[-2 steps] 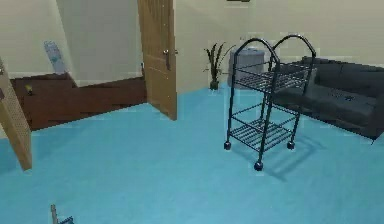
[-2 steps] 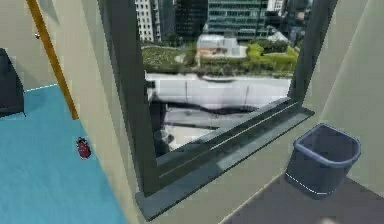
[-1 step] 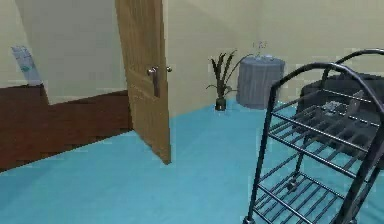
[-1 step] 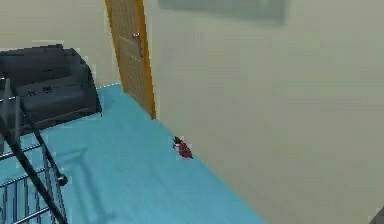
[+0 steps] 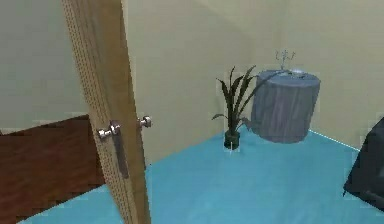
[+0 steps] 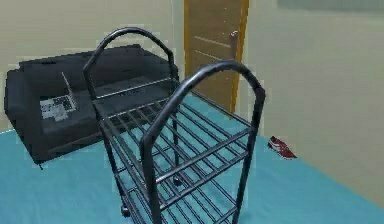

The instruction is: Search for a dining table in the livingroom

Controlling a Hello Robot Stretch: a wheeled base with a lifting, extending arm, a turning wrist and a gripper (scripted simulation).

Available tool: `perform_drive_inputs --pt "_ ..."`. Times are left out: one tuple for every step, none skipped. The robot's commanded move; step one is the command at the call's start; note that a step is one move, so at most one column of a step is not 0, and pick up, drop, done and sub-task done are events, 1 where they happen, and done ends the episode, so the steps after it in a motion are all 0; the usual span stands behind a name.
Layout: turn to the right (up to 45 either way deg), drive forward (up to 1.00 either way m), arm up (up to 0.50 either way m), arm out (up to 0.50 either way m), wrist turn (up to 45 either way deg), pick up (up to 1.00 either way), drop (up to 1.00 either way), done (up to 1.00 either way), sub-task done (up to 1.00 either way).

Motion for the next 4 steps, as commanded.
perform_drive_inputs --pt "12.0 0.00 0.00 0.00 0.0 0.00 0.00 0.00 0.00" --pt "0.0 0.25 0.00 0.00 0.0 0.00 0.00 0.00 0.00" --pt "24.0 0.00 0.00 0.00 0.0 0.00 0.00 0.00 0.00" --pt "3.0 0.00 0.00 0.00 0.0 0.00 0.00 0.00 0.00"
